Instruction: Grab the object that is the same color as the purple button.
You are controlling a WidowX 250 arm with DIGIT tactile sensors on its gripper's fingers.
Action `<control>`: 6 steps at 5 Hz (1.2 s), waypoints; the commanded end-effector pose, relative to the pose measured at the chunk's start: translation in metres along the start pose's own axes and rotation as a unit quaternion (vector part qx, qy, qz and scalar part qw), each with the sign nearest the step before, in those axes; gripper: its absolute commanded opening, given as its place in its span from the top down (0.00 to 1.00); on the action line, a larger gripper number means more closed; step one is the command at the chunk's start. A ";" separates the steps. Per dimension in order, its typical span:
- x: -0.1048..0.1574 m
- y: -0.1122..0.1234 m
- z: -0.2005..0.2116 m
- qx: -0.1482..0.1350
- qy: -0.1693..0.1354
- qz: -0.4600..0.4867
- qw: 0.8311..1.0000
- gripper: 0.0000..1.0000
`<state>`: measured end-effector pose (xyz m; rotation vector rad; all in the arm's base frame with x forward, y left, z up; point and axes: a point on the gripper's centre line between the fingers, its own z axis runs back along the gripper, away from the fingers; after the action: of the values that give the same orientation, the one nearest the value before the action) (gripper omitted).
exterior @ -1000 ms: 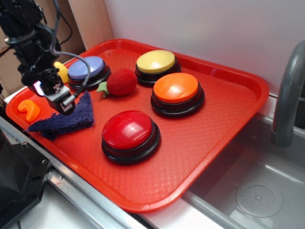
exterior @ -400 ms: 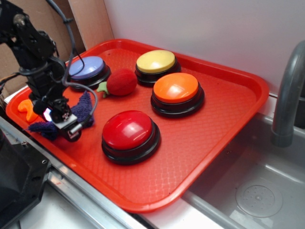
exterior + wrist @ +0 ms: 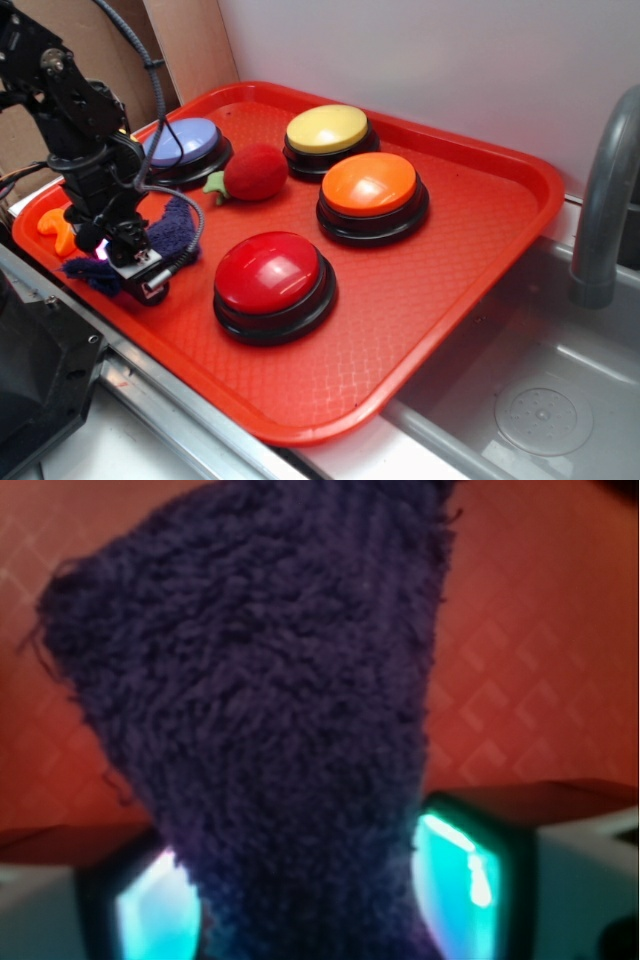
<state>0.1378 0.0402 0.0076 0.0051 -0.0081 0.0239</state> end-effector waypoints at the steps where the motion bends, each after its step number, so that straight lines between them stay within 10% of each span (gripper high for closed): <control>1: 0.002 0.002 0.005 0.003 -0.011 0.006 1.000 1.00; 6: 0.040 -0.042 0.117 0.044 -0.035 0.086 0.995 1.00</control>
<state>0.1725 0.0001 0.1161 0.0958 -0.0360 0.1966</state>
